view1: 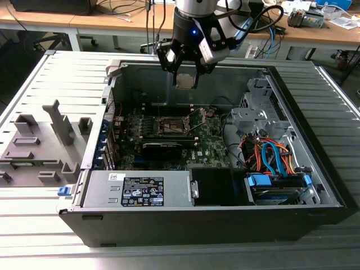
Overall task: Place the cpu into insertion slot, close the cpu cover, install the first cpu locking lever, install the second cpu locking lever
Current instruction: 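Place the cpu into insertion slot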
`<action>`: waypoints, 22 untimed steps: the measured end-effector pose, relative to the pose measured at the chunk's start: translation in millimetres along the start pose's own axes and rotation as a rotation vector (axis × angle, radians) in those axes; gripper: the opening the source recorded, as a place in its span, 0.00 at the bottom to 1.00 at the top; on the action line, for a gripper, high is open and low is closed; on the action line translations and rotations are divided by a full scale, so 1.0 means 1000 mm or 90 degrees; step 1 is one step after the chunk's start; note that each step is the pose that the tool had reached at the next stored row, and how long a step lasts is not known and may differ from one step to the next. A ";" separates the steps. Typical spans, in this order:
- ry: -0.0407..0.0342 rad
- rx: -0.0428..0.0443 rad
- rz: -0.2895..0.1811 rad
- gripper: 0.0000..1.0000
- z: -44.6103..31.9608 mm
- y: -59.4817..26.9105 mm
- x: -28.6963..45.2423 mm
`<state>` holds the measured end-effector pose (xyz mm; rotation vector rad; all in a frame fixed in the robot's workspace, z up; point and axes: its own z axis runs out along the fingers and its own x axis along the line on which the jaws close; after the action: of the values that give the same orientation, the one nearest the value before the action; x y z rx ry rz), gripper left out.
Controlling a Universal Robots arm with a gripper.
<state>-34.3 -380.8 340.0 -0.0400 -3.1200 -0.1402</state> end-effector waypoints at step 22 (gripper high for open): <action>0.0000 0.0000 0.000 0.54 0.0039 -0.0047 -0.0002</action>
<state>-34.2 -385.2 335.7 -0.0400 -3.1200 -0.1400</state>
